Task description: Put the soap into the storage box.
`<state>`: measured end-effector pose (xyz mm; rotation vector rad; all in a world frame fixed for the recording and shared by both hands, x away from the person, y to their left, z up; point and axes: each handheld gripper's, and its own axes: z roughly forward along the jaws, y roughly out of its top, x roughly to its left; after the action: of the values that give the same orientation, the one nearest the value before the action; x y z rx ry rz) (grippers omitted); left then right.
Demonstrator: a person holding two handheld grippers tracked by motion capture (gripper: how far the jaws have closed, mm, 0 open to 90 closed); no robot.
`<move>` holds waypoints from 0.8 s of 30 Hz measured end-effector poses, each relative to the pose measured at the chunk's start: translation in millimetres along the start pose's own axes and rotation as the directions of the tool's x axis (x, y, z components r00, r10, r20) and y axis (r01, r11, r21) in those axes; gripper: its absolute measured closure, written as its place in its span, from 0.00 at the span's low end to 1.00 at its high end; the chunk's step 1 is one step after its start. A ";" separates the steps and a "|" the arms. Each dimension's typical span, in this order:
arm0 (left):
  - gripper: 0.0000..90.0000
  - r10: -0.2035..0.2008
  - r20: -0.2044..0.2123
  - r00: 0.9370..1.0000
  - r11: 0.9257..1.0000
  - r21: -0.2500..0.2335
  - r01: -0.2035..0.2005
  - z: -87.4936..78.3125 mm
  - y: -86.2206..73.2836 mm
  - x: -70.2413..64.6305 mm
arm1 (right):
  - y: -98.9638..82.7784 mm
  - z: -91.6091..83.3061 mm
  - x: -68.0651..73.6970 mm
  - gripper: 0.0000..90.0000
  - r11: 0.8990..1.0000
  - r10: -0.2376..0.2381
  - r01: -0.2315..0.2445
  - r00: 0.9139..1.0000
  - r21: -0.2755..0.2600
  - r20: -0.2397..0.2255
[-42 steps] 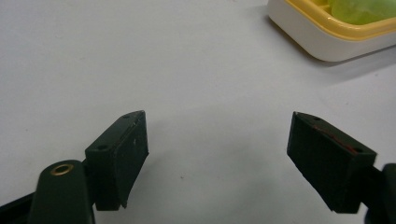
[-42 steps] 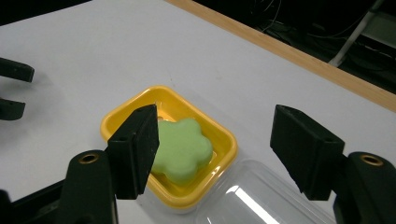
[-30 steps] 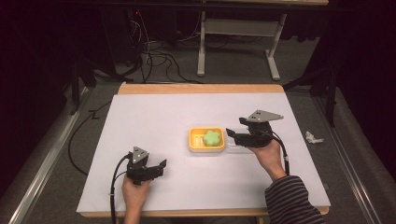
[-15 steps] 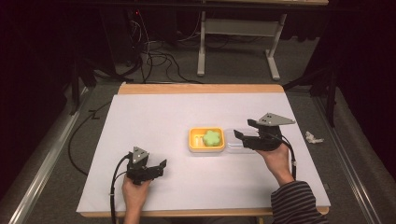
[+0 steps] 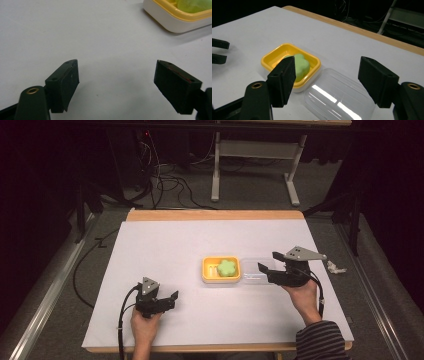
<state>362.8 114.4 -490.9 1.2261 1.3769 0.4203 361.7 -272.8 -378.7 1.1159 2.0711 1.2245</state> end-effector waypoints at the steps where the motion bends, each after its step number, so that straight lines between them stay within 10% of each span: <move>1: 0.23 0.000 0.000 1.000 1.000 0.000 0.000 0.0 0.0 0.0 | -0.8 -0.9 0.1 0.34 1.000 0.005 -0.005 1.000 -0.002 0.003; 24: 0.22 0.007 0.006 1.000 1.000 -0.004 -0.007 -1.1 -0.4 -0.8 | -17.3 -25.1 -7.6 0.34 0.999 0.030 -0.029 0.999 -0.044 0.039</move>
<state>361.5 114.1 -490.5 1.2283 1.3658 0.4239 340.5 -295.8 -381.8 1.1456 1.9954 1.2453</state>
